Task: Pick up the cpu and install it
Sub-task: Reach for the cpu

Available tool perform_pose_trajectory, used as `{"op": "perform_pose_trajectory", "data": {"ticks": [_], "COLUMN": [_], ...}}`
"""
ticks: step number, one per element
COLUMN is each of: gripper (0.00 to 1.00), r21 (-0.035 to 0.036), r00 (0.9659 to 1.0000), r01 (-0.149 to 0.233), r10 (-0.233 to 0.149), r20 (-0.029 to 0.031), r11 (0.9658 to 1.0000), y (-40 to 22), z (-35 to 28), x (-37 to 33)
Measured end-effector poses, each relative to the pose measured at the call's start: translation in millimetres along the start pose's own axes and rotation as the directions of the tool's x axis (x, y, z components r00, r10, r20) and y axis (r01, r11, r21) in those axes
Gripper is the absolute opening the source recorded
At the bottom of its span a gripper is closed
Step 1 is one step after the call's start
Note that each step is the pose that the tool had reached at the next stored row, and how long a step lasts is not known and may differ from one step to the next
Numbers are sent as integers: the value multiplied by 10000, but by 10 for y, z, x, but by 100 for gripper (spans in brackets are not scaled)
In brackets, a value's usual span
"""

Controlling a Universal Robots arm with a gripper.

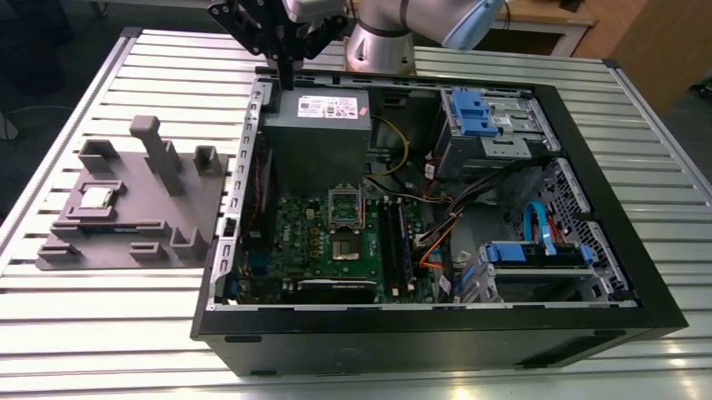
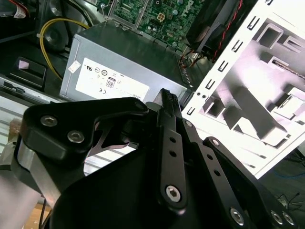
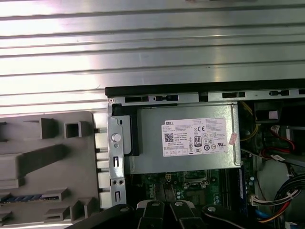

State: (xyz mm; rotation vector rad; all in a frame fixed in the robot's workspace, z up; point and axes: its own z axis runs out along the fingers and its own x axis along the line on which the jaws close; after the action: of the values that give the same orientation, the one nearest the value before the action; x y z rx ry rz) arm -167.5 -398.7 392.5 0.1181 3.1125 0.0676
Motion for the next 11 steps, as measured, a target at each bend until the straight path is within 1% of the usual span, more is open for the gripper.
{"op": "perform_pose_trajectory", "data": {"ticks": [11], "gripper": [10], "r21": [-1], "r00": [10000], "r01": [0], "r10": [0], "r20": [0], "r11": [10000], "y": [-3], "z": [0], "x": [44]}}
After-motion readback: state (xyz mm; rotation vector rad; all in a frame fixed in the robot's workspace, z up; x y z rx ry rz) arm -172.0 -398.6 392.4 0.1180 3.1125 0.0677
